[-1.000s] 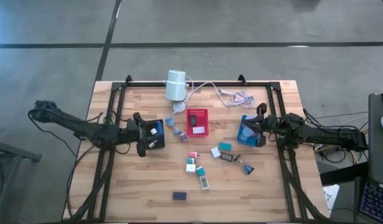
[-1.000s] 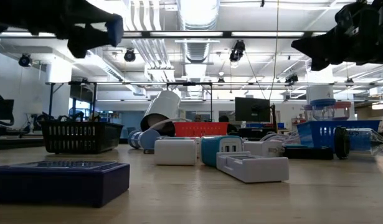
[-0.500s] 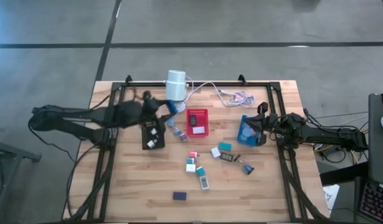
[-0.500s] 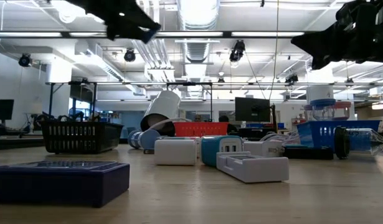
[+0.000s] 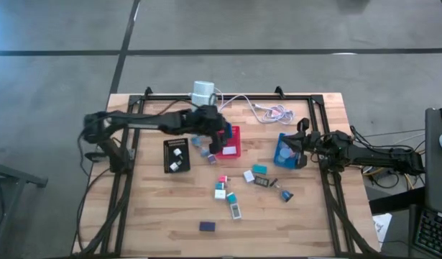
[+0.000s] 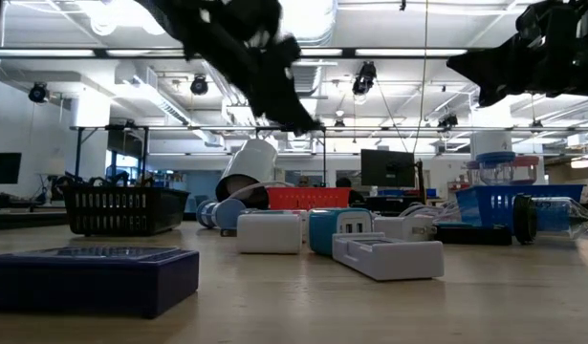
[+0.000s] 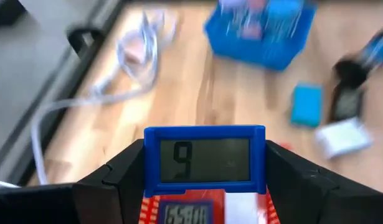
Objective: Pick & Place Office items
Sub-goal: Put the right dark blue digital clock into the red basket
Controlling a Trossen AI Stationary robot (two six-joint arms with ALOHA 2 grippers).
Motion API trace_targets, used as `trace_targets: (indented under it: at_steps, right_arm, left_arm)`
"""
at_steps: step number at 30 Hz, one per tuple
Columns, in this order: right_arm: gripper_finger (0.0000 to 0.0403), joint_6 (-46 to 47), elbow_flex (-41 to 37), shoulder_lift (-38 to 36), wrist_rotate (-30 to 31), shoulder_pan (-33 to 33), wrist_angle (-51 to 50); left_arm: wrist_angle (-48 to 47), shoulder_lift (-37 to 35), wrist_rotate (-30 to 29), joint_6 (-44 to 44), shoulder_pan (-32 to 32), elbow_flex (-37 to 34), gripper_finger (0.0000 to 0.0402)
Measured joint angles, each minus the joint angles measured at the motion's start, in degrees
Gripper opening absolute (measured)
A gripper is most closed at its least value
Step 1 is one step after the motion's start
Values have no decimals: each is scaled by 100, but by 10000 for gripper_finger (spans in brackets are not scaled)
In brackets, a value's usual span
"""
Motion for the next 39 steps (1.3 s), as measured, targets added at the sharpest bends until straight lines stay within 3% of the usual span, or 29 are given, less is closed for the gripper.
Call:
trace_targets:
  at_steps: [9,28,35,39]
  right_arm:
    - [13,-62,0,-2,0,-1,-1]
    - [13,-57,0,-2,89,-1,50]
    - [13,-60,0,-2,89,1,50]
    - [13,-60,0,-2,87,0,50]
  left_arm:
    - [-246,1045,36,144,104,307,248]
    - [-370,1551,98,306,131,416,251]
    - [-370,1551,99,300,129,416,334]
    - [-369,1551,99,299,129,416,358]
